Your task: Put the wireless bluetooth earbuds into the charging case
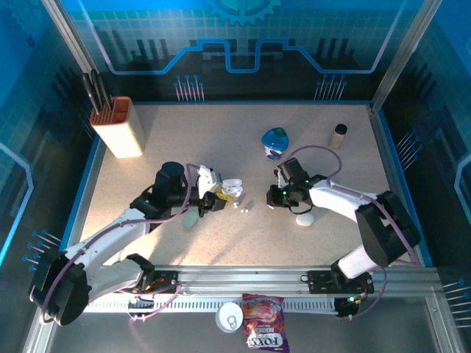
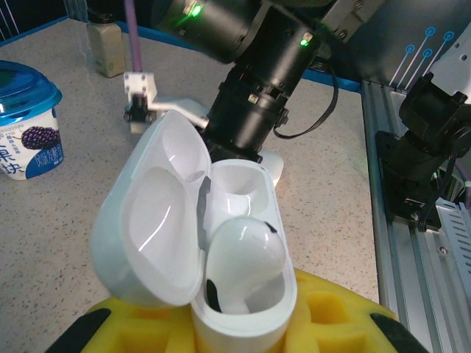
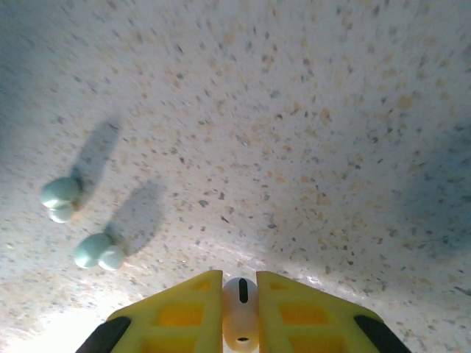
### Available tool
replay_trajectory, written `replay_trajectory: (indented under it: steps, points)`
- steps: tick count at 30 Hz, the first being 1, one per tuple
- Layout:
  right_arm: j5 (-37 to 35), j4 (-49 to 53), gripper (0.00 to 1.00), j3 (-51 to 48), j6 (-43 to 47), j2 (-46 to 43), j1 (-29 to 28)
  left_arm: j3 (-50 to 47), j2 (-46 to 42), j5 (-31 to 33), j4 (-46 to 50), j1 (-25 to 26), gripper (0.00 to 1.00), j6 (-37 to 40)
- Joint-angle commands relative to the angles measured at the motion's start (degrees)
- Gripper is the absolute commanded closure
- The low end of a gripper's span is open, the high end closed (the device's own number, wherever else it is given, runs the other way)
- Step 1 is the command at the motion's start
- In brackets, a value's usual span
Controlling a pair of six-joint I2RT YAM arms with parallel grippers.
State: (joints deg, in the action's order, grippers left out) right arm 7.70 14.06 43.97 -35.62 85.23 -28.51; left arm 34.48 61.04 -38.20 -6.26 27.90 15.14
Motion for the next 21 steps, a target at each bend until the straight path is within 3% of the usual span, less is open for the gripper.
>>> replay_trajectory:
  steps: [1,8,10,16,21]
  points:
    - [0.66,-9.38,0.83,-3.67,-2.96,-5.84,0.91,2.17,0.45,1.43,-1.54,0.05,0.93,-0.61]
    - [1.37,-28.38,0.83,-11.31,-7.65,-16.97,0.92,3.76,2.33,7.8,-6.98,1.65,0.93,-7.46]
    - [1.93,-33.11,0.84,-12.35,-8.53,-19.49,0.91,3.44,2.4,12.53,-8.78,3.96,0.93,-7.33]
    - [4.18,-42.3,0.84,-14.22,-10.66,-24.84,0.92,2.05,5.77,21.56,-19.64,7.59,0.93,-11.1]
    - [6.29,-47.01,0.85,-14.9,-10.51,-28.08,1.02,1.78,8.4,23.96,-25.43,8.11,0.93,-13.1]
